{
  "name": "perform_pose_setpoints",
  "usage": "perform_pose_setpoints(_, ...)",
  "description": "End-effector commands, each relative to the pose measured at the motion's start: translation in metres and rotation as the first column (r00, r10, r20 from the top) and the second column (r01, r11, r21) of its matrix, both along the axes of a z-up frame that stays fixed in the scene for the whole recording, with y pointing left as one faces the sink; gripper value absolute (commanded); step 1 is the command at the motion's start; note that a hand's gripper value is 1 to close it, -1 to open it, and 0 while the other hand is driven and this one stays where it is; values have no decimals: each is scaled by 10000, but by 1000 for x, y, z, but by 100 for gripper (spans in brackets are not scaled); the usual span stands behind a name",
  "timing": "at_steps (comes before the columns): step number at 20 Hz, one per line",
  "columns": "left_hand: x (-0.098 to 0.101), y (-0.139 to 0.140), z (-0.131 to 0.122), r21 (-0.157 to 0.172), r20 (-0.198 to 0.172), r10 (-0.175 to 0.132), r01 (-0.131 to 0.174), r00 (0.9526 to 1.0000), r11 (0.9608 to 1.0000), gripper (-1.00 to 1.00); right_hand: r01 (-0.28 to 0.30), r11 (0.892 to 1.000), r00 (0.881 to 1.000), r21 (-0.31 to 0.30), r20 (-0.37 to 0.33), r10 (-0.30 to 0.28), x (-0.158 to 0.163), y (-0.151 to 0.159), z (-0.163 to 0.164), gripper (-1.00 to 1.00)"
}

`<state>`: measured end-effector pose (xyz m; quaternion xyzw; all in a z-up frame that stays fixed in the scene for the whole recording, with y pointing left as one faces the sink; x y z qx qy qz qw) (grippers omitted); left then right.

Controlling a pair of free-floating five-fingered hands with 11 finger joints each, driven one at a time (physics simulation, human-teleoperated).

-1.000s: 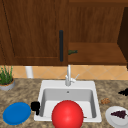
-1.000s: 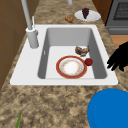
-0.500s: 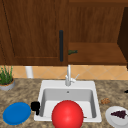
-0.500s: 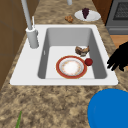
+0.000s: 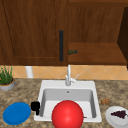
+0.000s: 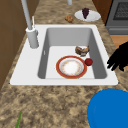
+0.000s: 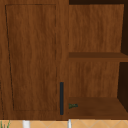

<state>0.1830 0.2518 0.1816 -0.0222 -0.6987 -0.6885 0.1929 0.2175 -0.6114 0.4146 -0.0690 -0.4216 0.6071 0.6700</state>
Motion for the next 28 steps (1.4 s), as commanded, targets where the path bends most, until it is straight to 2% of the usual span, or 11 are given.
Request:
perform_pose_setpoints(1,0,0,0,0,0,0,0,10000,10000,0,-22,9983,10000,581,-85,27,-10,-14,23,-100)
perform_pose_setpoints(4,0,0,0,0,0,0,0,10000,10000,0,-237,9959,9988,870,-403,273,-17,-10,33,-100)
perform_pose_setpoints(8,0,0,0,0,0,0,0,10000,10000,0,-332,9950,9975,947,-594,390,-25,-9,48,-100)
perform_pose_setpoints(11,0,0,0,0,0,0,0,10000,10000,0,-315,9969,9947,723,-955,384,-30,3,59,-100)
perform_pose_setpoints(18,0,0,0,0,0,0,0,10000,10000,0,-907,9953,9792,328,-1790,951,-34,25,101,-100)
perform_pose_setpoints(23,0,0,0,0,0,0,0,10000,10000,0,-694,9972,9842,290,-1610,732,-49,35,142,-100)
perform_pose_setpoints(26,0,0,0,0,0,0,0,10000,10000,0,-659,9963,9805,551,-1819,749,-60,43,163,-100)
perform_pose_setpoints(28,0,0,0,0,0,0,0,10000,10000,0,-558,9979,9759,342,-2091,617,-65,52,172,-100)
